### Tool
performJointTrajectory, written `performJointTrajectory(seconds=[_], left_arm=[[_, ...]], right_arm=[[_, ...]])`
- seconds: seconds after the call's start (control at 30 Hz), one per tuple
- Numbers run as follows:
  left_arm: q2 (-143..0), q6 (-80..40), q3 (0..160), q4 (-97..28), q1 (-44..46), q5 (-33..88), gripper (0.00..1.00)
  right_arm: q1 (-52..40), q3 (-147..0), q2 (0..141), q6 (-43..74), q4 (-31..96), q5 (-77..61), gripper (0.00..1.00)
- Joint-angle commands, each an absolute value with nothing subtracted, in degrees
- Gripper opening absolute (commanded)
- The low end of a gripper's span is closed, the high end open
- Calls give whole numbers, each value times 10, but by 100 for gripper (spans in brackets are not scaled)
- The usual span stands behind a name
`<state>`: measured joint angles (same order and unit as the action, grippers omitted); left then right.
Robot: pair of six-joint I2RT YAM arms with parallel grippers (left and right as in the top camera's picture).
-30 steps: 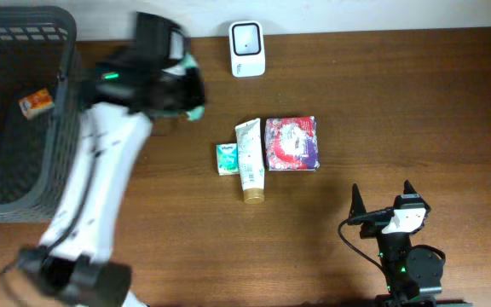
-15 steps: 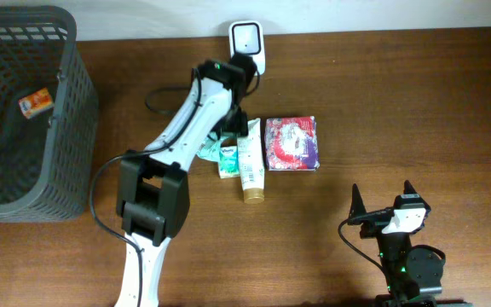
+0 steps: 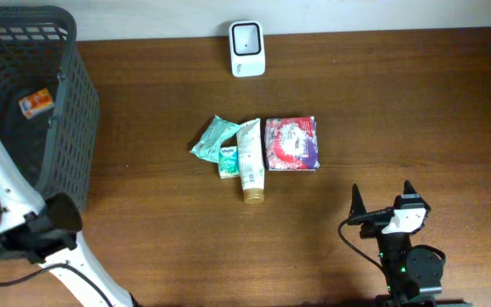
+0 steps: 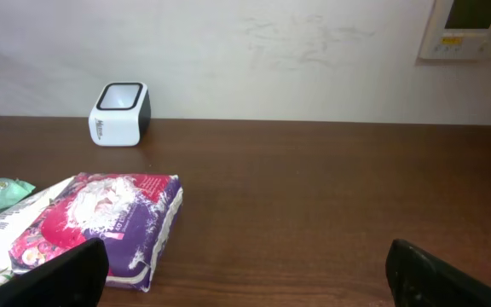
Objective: Scan the item barcode
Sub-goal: 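Pick the orange Kleenex pack from the basket with the left gripper, place it on table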
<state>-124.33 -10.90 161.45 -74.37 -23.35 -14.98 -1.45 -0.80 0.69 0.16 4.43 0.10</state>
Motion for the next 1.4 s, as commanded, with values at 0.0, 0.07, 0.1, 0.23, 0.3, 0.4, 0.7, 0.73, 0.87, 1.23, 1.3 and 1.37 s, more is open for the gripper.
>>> performJointTrajectory(seconds=[0.0,0.07,0.1,0.23,0.3,0.4,0.7,0.73,0.87,1.23,1.3,1.37], left_arm=[[-1250,67,1433,-648,-256,-99,94],[-1250,169,1297,-547,-253,-98,89],[-1250,218,1256,-509,-251,-98,89],[-1253,354,1121,-335,-232,-104,84],[-1262,388,1094,-279,-232,-96,79],[-1299,449,1093,-279,-234,-88,76],[-1364,475,1093,-253,-263,-76,71],[-1365,475,1093,-248,-264,-72,66],[-1396,475,1093,-253,-264,-66,52],[-1124,20,1092,-316,-264,-113,0],[-1044,6,1092,-332,-264,-22,0],[-921,-67,1092,-347,-264,200,0]], right_arm=[[-11,-3,4,2,45,5,99],[-11,-3,4,2,45,5,99],[-11,-3,4,2,45,5,99],[-11,-3,4,2,45,5,99],[-11,-3,4,2,45,5,99],[-11,-3,4,2,45,5,99],[-11,-3,4,2,45,5,99],[-11,-3,4,2,45,5,99],[-11,-3,4,2,45,5,99],[-11,-3,4,2,45,5,99],[-11,-3,4,2,45,5,99],[-11,-3,4,2,45,5,99]])
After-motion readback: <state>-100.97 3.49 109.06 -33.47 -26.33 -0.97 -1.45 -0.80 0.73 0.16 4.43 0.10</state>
